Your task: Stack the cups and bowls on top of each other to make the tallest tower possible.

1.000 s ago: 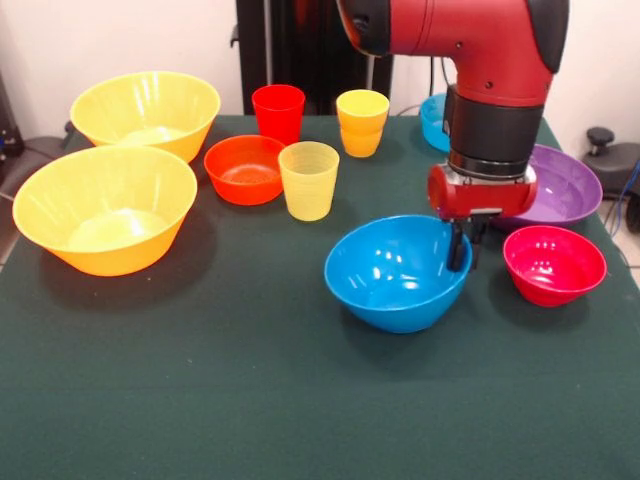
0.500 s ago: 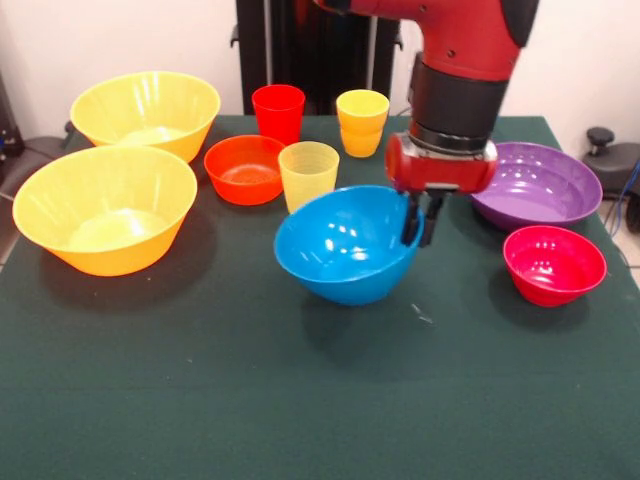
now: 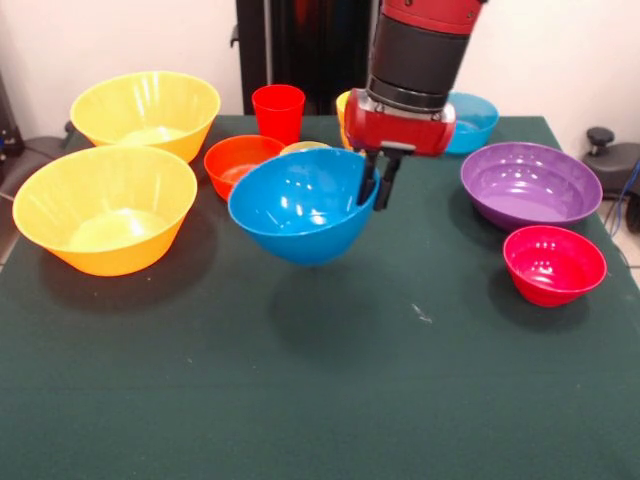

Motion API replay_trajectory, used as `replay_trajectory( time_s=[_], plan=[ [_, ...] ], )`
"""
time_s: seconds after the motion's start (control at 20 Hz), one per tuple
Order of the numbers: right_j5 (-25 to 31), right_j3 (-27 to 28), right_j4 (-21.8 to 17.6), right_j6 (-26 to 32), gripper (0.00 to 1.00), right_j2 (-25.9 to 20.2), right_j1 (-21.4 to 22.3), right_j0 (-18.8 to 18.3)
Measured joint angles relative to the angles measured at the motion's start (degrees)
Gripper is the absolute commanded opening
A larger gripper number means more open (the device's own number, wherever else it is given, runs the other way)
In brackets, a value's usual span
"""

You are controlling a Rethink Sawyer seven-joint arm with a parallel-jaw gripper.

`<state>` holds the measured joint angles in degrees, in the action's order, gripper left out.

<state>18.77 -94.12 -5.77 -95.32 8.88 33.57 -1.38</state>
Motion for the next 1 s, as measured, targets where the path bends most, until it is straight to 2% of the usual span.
replay_trajectory(
  time_s=[0.15,0.4,1.0],
  plan=[
    [-1.5,-1.3,0.0,0.0,0.0,0.7,-0.2,0.0],
    [-7.7,-3.0,0.0,0.0,0.0,1.8,-2.8,0.4],
    [-17.3,-5.9,0.0,0.0,0.0,1.8,-7.7,-0.3]
  ],
)
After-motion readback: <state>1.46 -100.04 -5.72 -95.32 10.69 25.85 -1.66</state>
